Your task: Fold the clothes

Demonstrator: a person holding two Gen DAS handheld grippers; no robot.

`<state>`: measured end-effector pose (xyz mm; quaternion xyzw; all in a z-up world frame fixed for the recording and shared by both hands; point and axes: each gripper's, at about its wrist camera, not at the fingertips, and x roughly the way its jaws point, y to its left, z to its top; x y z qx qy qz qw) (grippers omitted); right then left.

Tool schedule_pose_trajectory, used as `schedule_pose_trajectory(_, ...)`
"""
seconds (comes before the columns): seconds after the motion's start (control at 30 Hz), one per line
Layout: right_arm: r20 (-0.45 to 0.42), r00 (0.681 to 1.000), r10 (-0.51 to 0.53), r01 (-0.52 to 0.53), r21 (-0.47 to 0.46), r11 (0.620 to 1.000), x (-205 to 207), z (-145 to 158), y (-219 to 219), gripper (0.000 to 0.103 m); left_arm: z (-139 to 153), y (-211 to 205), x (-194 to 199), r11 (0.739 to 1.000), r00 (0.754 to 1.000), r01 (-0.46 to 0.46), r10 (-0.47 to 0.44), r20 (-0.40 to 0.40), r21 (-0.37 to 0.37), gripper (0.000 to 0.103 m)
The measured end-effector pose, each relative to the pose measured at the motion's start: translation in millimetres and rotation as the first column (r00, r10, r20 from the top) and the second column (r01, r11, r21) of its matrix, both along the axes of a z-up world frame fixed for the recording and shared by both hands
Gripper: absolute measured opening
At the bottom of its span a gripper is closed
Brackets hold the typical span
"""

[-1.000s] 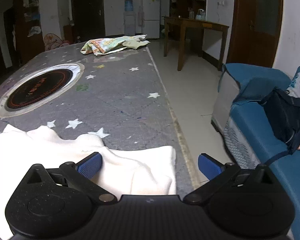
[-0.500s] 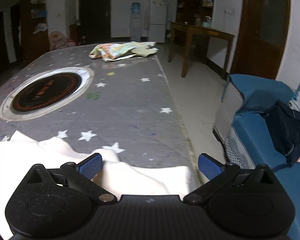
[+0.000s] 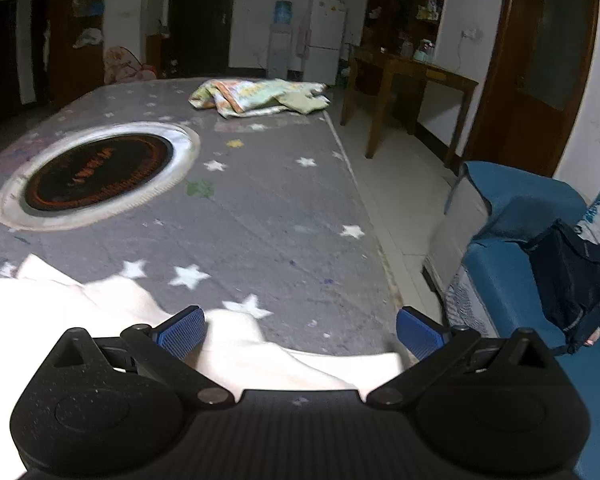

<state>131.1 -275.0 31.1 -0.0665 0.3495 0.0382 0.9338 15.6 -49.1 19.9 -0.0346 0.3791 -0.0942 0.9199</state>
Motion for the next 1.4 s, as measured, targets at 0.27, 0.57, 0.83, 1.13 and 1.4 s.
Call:
schedule_pose_trajectory(0.27, -0.018, 0.996, 0.091, -0.091, -0.011, 0.996, 2.3, -5.6, 28.2, 0.103, -0.7, -0.9, -0.8, 1.000, 1.000, 0.006, -0.006, 0.005, 0.002, 0.095)
schedule_pose_trajectory(0.57, -0.020, 0.997, 0.071, -0.072, -0.035, 0.997, 6.5, -12.0, 31.6, 0.103, -2.2, -1.6, -0.6, 1.000, 1.000, 0.012, -0.012, 0.008, 0.005, 0.098)
schedule_pose_trajectory(0.83, -0.010, 0.998, 0.067, -0.068, -0.081, 0.994, 9.3, -8.1, 37.7, 0.103, -2.1, -1.2, -1.9, 1.000, 1.000, 0.018, -0.019, 0.009, 0.005, 0.099)
schedule_pose_trajectory(1.13, 0.009, 0.982, 0.189, -0.189, -0.058, 0.980, 1.6, 3.9, 55.3, 0.103, -3.0, -1.4, -2.0, 1.000, 1.000, 0.023, -0.023, 0.011, 0.005, 0.100)
schedule_pose_trajectory(1.4, -0.018, 0.978, 0.209, -0.210, -0.117, 0.971, 8.3, -12.9, 76.2, 0.103, -2.6, -0.2, -1.1, 1.000, 1.000, 0.027, -0.027, 0.006, 0.002, 0.100)
